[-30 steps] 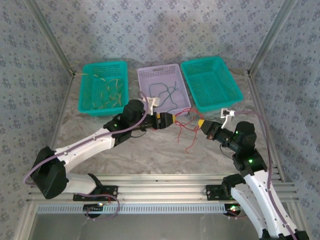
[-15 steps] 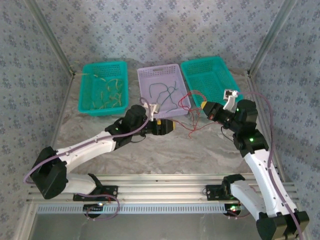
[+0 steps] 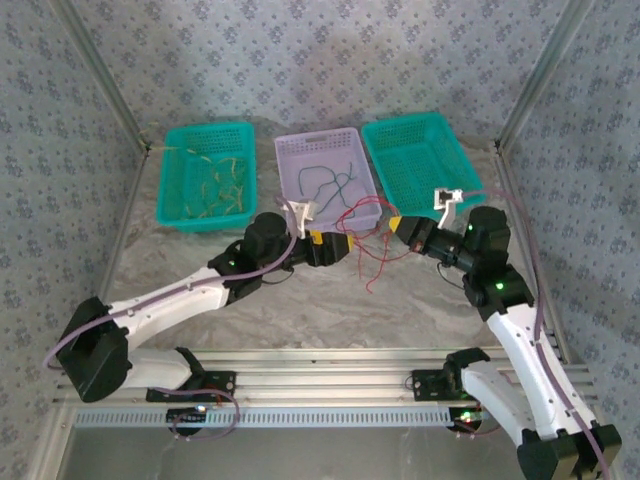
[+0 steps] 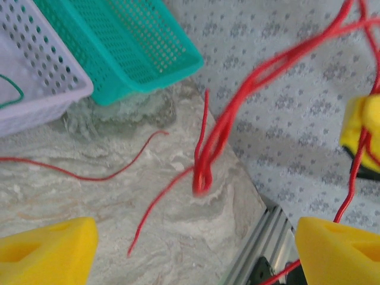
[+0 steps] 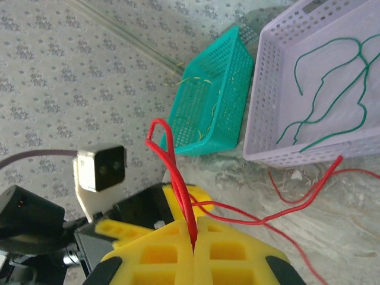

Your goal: Untangle the cables

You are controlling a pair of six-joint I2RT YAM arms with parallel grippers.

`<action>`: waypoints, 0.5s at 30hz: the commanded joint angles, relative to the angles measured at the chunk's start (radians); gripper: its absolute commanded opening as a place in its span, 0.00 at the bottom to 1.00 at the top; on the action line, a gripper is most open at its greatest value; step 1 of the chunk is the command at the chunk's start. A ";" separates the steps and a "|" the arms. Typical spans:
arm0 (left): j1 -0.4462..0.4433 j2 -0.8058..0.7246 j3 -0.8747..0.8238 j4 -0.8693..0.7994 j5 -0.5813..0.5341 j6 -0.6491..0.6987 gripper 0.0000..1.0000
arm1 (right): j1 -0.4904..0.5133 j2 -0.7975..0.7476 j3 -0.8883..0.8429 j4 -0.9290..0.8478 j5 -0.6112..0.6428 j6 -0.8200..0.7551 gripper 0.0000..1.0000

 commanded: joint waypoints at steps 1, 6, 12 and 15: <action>-0.006 -0.021 0.003 0.092 -0.051 -0.016 0.79 | 0.020 -0.022 -0.019 0.006 -0.040 0.006 0.00; -0.006 -0.002 0.005 0.124 -0.084 -0.043 0.67 | 0.039 -0.024 -0.023 0.009 -0.045 0.006 0.00; -0.007 -0.014 -0.006 0.137 -0.078 -0.055 0.48 | 0.043 -0.035 -0.032 0.012 -0.036 0.009 0.00; -0.007 -0.019 -0.035 0.166 -0.066 -0.077 0.46 | 0.042 -0.039 -0.033 0.016 -0.027 0.016 0.00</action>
